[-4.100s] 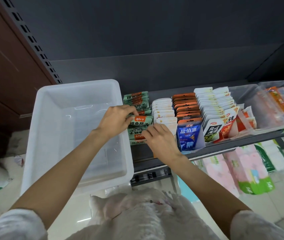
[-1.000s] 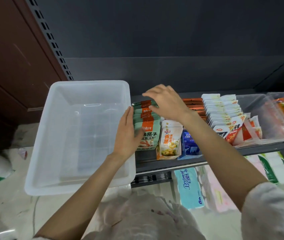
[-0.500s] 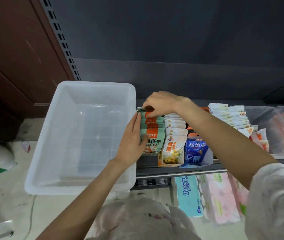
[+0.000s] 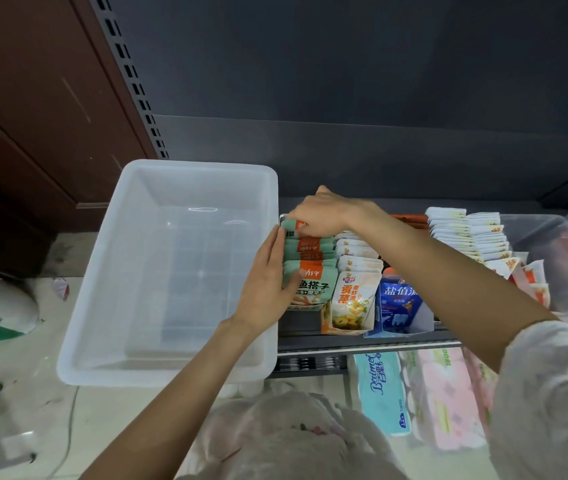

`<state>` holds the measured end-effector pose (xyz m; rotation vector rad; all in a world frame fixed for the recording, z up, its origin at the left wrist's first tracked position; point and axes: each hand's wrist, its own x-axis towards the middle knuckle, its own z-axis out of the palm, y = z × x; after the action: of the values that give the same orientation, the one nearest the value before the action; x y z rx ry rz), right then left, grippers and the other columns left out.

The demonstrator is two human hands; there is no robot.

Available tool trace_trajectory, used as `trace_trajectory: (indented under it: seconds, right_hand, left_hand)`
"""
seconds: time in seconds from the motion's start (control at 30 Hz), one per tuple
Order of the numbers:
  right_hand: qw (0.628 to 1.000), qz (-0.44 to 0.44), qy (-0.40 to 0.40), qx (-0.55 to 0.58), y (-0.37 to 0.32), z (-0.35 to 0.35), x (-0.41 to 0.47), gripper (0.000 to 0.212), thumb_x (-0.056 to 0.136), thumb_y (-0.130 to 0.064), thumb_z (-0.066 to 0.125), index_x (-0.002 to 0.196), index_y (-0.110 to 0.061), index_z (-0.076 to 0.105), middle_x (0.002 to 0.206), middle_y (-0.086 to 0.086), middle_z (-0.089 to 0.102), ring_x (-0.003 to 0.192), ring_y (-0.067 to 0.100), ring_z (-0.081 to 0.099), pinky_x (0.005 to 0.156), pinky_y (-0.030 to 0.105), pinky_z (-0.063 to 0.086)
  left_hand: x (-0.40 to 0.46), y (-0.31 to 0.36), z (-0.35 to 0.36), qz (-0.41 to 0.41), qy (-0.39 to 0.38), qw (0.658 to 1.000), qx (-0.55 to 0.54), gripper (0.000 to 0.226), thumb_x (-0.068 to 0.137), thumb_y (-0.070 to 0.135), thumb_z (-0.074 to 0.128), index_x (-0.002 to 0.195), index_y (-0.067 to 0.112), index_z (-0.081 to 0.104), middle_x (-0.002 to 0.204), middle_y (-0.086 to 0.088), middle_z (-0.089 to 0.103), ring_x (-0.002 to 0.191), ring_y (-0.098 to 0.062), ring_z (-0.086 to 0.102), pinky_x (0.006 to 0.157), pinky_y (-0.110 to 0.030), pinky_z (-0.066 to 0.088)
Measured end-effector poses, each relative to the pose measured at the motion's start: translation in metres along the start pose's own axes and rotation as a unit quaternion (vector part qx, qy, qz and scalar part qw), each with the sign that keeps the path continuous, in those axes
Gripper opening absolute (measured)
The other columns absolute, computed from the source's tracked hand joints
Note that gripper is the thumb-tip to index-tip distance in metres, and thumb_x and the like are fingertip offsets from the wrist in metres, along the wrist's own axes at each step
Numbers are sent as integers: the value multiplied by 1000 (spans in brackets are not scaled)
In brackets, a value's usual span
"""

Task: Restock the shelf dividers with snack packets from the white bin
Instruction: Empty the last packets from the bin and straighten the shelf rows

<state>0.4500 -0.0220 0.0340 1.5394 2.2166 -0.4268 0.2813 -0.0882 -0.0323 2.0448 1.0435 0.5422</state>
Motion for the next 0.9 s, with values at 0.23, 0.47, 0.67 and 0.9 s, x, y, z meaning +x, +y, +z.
trace_trajectory:
  seconds: [0.23,0.47,0.67,0.9]
  right_hand:
    - [997,28,16,72,4,-5,-3,33,93,-18,46,60,-21,43,58,-9,47,56,8,43,95,37,34]
    - [959,76,82,261,-1,-13,-41,38,95,-39,49,123,-16,58,121,-1,62,108,13,58,92,32,47]
    - [808,215,363,411,-32,28,-100,40,97,-16,47,138,-15,45,135,2,52,121,7,49,97,17,37]
    - [762,253,323,501,-95,60,-74,58,99,-14,41,150,-17,16,157,-2,16,143,9,14,111,16,10]
  left_hand:
    - [-3,-1,2,6,-23,1000,11,84,93,23,54,148,24,-9,157,2,11,141,-14,22,106,-40,40]
    - [0,15,2,-14,0,997,-80,84,91,13,55,149,25,-5,157,9,-2,141,-5,12,109,-35,36]
    - [15,28,5,-51,34,979,-194,76,95,13,50,149,26,-2,157,8,6,142,-7,13,115,-32,22]
    - [29,29,4,-109,29,949,-294,53,102,25,31,149,29,6,156,10,11,140,-5,19,113,-22,20]
